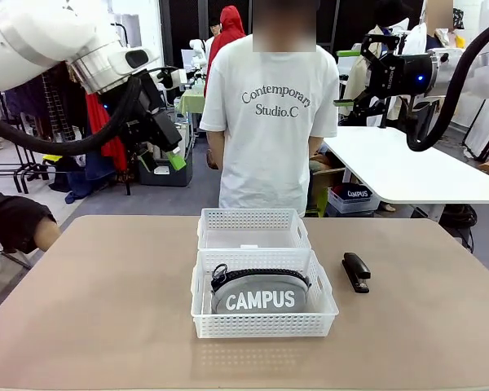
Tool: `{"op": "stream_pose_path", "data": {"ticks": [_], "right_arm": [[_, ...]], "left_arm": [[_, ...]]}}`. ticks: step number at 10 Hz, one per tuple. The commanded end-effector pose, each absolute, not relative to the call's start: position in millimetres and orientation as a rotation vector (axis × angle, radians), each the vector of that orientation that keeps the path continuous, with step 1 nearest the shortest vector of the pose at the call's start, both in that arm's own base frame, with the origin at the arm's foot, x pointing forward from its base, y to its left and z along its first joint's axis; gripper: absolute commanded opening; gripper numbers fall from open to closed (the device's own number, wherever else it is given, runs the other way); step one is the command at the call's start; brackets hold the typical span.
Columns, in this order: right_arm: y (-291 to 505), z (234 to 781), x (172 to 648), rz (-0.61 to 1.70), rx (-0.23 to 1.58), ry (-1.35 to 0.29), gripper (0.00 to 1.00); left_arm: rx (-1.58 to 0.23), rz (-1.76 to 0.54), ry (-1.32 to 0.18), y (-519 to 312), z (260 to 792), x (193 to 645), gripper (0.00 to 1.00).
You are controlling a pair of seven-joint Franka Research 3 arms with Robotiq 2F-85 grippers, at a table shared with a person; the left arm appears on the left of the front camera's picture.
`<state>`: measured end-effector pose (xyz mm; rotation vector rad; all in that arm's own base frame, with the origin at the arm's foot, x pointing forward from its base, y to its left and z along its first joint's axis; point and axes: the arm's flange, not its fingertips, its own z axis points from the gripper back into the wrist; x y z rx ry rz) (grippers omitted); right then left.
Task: Distribute items into two baskets.
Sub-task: Pick up the Stapler that the person points to.
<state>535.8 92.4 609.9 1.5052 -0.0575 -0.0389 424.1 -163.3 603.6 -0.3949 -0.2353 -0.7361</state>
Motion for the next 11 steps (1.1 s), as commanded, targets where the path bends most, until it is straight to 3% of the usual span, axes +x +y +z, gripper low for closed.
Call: {"op": "stream_pose_path", "data": {"ticks": [1, 5, 6, 11], "right_arm": [[92.5, 611.5, 535.5, -0.04, 1.506, -0.062, 1.0], [92.5, 611.5, 535.5, -0.04, 1.506, -0.062, 1.0], [92.5, 611.5, 535.5, -0.04, 1.506, -0.062, 1.0], [92.5, 611.5, 535.5, -0.04, 1.506, -0.062, 1.0]], "left_arm": [[-0.403, -0.742, -0.207, -167.0, 601.7, 428.1, 1.0], [-0.398, -0.741, -0.221, -167.3, 598.1, 425.5, 1.0], [-0.586, -0.58, -0.158, -155.1, 595.7, 434.0, 1.0], [-0.889, -0.273, -0.179, -75.2, 604.6, 446.0, 1.0]]}}
